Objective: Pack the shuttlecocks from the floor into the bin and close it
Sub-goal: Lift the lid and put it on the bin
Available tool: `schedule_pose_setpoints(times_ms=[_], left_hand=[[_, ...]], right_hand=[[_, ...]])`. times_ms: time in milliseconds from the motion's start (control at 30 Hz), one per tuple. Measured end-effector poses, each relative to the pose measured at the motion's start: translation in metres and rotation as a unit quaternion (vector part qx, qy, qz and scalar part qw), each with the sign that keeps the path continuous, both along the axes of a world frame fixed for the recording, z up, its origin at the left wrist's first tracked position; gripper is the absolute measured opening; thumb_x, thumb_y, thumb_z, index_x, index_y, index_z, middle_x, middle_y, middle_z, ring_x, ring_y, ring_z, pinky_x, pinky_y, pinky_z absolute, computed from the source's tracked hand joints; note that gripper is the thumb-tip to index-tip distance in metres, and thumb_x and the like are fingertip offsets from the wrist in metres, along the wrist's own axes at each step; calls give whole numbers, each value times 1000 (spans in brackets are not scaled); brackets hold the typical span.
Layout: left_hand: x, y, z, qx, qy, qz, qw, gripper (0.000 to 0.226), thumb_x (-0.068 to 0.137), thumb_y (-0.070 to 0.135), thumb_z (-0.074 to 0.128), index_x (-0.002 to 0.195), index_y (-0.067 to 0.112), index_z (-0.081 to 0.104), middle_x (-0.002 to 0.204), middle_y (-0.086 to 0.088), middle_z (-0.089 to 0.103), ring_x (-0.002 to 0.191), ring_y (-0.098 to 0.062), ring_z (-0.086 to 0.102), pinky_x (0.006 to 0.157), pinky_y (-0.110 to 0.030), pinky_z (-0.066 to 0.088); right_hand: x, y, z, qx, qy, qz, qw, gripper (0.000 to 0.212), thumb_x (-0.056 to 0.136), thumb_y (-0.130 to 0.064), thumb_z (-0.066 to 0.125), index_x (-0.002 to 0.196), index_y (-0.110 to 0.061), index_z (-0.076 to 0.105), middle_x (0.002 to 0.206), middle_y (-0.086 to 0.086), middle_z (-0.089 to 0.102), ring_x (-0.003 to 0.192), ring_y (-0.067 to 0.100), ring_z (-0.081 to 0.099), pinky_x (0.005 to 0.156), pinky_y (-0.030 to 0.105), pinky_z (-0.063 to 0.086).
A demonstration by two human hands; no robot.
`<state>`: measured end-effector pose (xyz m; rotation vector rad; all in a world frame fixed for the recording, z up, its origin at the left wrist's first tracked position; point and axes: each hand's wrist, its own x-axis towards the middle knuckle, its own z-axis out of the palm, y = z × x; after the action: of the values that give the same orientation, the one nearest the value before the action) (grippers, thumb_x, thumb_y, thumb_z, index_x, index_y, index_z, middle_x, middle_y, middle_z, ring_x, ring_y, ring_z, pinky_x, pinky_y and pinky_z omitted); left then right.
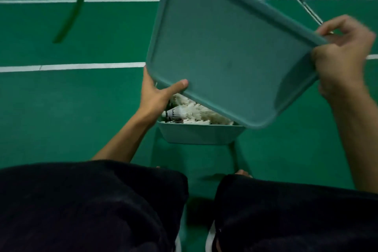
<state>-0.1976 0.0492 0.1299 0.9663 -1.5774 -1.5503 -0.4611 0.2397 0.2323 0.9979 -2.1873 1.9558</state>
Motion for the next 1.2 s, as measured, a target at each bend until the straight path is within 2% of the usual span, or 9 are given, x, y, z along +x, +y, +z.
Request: schedule_pose_setpoints(times_ms=[133, 233, 300, 400, 567, 667, 867, 1033, 1200], left_hand=[[34, -15, -23, 63, -19, 43, 997, 42, 83, 16, 80, 119, 8, 60, 86, 3, 76, 64, -11, 70, 62, -28, 54], [49, -16, -38, 26, -43, 83, 995, 33, 91, 14, 74, 118, 14, 57, 82, 1, 75, 57, -9, 67, 51, -23, 51], [57, -17, -54, -23, -84, 69, 994, 21, 90, 24, 74, 103, 11, 62, 76, 2, 69, 59, -10, 59, 53, -25, 46], [66, -12, -92, -105, -207, 83, 969, 42, 82, 54, 67, 90, 12, 62, 87, -4, 58, 76, -17, 51, 72, -37, 47], [60, 5, -117, -89, -210, 101, 968, 45, 89, 42, 74, 128, 21, 68, 114, -5, 55, 100, -18, 57, 95, -34, 49], [47, 3, -118, -116, -213, 106, 964, 44, 90, 41, 73, 129, 23, 67, 111, -2, 62, 98, -19, 60, 88, -34, 50], [40, 0, -116, -116, -224, 121, 960, 33, 85, 48, 68, 92, 19, 56, 90, 3, 65, 82, -19, 62, 75, -41, 53], [38, -16, -111, -138, -279, 74, 947, 40, 90, 38, 70, 78, 17, 38, 72, 3, 46, 65, -20, 43, 61, -38, 37], [30, -23, -110, -168, -314, 126, 926, 32, 101, 30, 51, 77, 12, 42, 77, -9, 52, 76, -33, 51, 68, -41, 36]], right_hand=[[1, -51, -26, 60, -86, 52, 993, 28, 57, 0, 46, 66, -24, 58, 49, -21, 59, 44, -6, 44, 44, 14, 31], [-5, -73, -48, 80, -100, 62, 990, 22, 62, -5, 54, 67, -24, 64, 51, -21, 64, 49, -6, 51, 53, 16, 40], [-13, -82, -63, 37, -131, 55, 989, 22, 67, -1, 59, 77, -19, 65, 64, -15, 71, 62, -1, 64, 64, 19, 50], [-28, -93, -90, -21, -223, 46, 974, 34, 71, 0, 70, 100, -13, 57, 96, 6, 73, 95, 14, 72, 89, 27, 56], [-21, -61, -148, 205, -167, -55, 963, 58, 85, -24, 77, 133, -6, 51, 133, 10, 59, 121, 19, 58, 106, 31, 46], [0, -35, -185, 281, -152, -22, 947, 50, 87, -30, 71, 132, -11, 58, 126, 4, 65, 114, 24, 63, 101, 42, 51], [3, -41, -191, 282, -78, 31, 956, 40, 99, -18, 56, 139, -16, 59, 120, -3, 66, 106, 17, 62, 92, 28, 47], [-9, -59, -183, 333, -48, 13, 942, 44, 102, -14, 53, 145, -8, 54, 135, 14, 64, 120, 31, 61, 103, 32, 42], [-2, -64, -180, 301, -116, -5, 946, 29, 95, -12, 52, 118, -6, 68, 110, 7, 71, 108, 32, 66, 98, 40, 49]])
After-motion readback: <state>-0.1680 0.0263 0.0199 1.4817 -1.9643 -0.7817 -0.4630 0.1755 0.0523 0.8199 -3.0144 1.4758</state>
